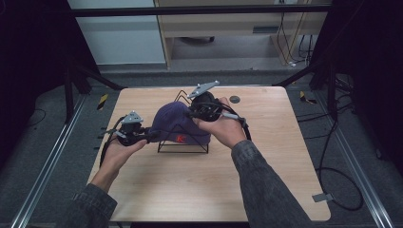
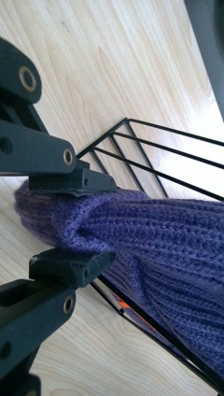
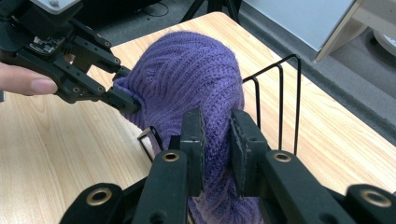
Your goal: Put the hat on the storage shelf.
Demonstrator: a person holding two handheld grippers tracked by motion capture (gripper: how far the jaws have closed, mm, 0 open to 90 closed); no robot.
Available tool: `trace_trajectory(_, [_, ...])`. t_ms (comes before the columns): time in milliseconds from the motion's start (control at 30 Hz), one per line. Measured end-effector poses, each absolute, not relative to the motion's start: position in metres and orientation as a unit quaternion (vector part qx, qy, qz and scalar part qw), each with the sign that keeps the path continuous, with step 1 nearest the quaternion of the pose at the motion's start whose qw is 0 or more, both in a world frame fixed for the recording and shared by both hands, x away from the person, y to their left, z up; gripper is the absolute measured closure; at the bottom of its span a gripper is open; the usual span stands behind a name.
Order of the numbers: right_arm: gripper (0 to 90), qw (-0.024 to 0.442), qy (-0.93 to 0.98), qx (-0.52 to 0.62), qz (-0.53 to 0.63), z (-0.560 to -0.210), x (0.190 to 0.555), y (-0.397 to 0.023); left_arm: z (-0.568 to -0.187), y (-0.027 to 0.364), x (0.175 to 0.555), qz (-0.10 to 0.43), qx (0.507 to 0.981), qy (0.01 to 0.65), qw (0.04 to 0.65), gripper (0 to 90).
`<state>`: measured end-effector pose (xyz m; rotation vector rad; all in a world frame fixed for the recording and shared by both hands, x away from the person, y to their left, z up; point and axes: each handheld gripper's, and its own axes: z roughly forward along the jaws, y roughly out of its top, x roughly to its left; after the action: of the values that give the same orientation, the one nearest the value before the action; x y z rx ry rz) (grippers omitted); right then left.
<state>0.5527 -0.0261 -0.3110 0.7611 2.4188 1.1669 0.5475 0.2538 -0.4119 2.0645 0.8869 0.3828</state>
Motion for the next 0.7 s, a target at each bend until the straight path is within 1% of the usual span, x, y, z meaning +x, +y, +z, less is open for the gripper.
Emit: trace_trajectory(700, [76.0,0.159,0.865,0.268,0.393,-0.324,0.556,-0.014,-0.432,0.259,0.548,0.139,0.822,0.371,0.409,64.6])
